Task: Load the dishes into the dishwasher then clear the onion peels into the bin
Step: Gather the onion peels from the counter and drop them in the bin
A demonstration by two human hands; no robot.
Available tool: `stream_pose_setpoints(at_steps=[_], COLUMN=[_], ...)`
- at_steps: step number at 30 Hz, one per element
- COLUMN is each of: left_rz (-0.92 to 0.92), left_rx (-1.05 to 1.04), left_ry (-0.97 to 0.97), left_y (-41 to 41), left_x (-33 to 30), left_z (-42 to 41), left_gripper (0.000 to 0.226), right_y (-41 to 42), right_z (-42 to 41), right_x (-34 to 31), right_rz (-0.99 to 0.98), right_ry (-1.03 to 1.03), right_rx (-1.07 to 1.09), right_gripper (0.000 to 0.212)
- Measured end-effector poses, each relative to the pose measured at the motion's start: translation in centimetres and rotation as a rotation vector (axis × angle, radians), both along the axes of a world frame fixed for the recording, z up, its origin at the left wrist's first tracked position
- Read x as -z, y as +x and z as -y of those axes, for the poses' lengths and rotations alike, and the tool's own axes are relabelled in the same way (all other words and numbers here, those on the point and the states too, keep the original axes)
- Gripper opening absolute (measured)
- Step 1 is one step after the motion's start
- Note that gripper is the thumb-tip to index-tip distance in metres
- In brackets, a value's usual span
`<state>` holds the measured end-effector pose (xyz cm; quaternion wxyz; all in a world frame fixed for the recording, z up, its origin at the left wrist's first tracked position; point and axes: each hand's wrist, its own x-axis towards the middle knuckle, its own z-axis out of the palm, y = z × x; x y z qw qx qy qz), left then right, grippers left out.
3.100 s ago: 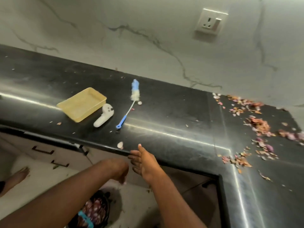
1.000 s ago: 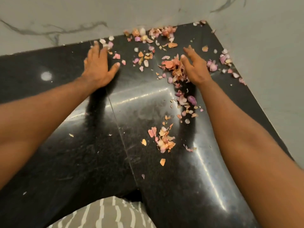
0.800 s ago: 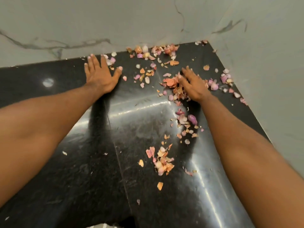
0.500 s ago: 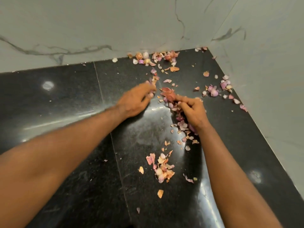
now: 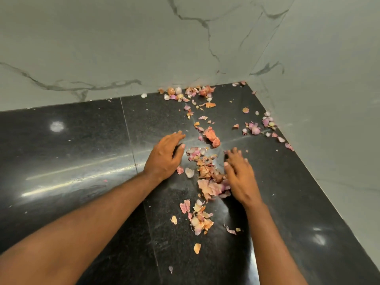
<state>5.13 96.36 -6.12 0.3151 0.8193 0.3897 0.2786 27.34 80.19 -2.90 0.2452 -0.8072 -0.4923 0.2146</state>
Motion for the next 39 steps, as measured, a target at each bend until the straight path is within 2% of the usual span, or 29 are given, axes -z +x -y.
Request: stream_pose_setpoints(at_steps=[2, 4, 5, 6, 8, 10, 12, 13, 14, 16, 17, 19, 21, 23, 26, 28, 29, 31, 33, 34, 37, 39], left_rz=[-0.076, -0.067, -0.052, -0.039, -0.012, 0.018, 0.05, 0.071, 0.094, 0.135, 0.147, 0.152, 0.15, 0.147, 0.156, 0.173, 0.184, 0.227, 0.29, 0.313, 0.349, 0.35], left_rx=[0.043, 0.053, 0.049, 0.042, 0.039, 0.053, 0.063, 0.06, 0.051, 0.027, 0.022, 0.016, 0.01, 0.009, -0.001, -0.008, -0.011, -0.004, 0.001, 0.004, 0.016, 0.049], left_ry=[0.035, 0.042, 0.037, 0.03, 0.007, -0.013, -0.032, -0.043, -0.054, -0.065, -0.07, -0.087, -0.093, -0.101, -0.111, -0.118, -0.128, -0.151, -0.183, -0.197, -0.273, -0.31], left_y=[0.2, 0.3, 0.3, 0.3, 0.3, 0.3, 0.4, 0.4, 0.5, 0.6, 0.7, 0.6, 0.5, 0.4, 0.2, 0.1, 0.1, 0.0, -0.1, -0.1, -0.5, -1.2], left_x=[0.2, 0.1, 0.0, -0.1, -0.4, -0.6, -1.0, -1.1, -1.2, -1.3, -1.4, -1.5, -1.5, -1.5, -1.7, -2.1, -2.3, -2.3, -2.1, -2.1, -2.2, -2.5], left_z=[0.1, 0.1, 0.1, 0.1, -0.1, -0.3, -0.4, -0.4, -0.4, -0.5, -0.7, -0.6, -0.4, -0.3, -0.3, -0.1, 0.0, 0.1, 0.2, 0.2, 0.5, 1.0], left_gripper=[0.044, 0.044, 0.044, 0.044, 0.045, 0.045, 0.044, 0.043, 0.042, 0.04, 0.04, 0.039, 0.04, 0.043, 0.042, 0.039, 0.038, 0.036, 0.035, 0.035, 0.034, 0.035], right_y=[-1.8, -3.1, -3.4, -3.5, -2.4, -1.7, -2.4, -3.1, -4.0, -5.3, -5.5, -5.3, -5.4, -6.7, -9.5, -10.7, -11.0, -11.4, -11.9, -12.4, -14.4, -15.5], right_z=[0.8, 1.9, 2.4, 2.8, 3.0, 3.1, 3.6, 4.0, 4.4, 5.3, 5.8, 6.9, 7.4, 7.4, 7.5, 8.0, 8.5, 9.7, 11.0, 11.6, 12.5, 12.1], right_x=[0.0, -0.8, -1.2, -1.6, -1.4, -1.0, -0.1, 0.1, -0.3, -1.6, -2.1, -1.7, -0.8, 0.0, -0.2, -1.5, -2.3, -3.5, -4.3, -4.6, -4.6, -4.2], right_rz=[-0.078, -0.371, -0.458, -0.454, -0.237, 0.032, 0.144, 0.112, -0.019, -0.356, -0.393, -0.171, 0.068, 0.108, -0.152, -0.304, -0.287, -0.119, -0.05, -0.086, -0.233, -0.208], right_ry=[-0.016, 0.08, 0.167, 0.264, 0.321, 0.093, -0.16, -0.184, -0.137, 0.043, 0.145, 0.201, -0.004, -0.213, -0.148, -0.049, 0.023, 0.134, 0.055, -0.056, -0.411, -0.48], right_rx=[-0.123, -0.113, -0.078, -0.013, 0.158, 0.203, 0.026, -0.084, -0.148, -0.092, -0.009, 0.225, 0.394, 0.32, 0.061, 0.065, 0.139, 0.31, 0.386, 0.379, 0.302, 0.29], right_gripper=[0.061, 0.052, 0.047, 0.044, 0.047, 0.068, 0.081, 0.078, 0.071, 0.054, 0.051, 0.057, 0.075, 0.087, 0.074, 0.061, 0.055, 0.04, 0.031, 0.037, 0.092, 0.114])
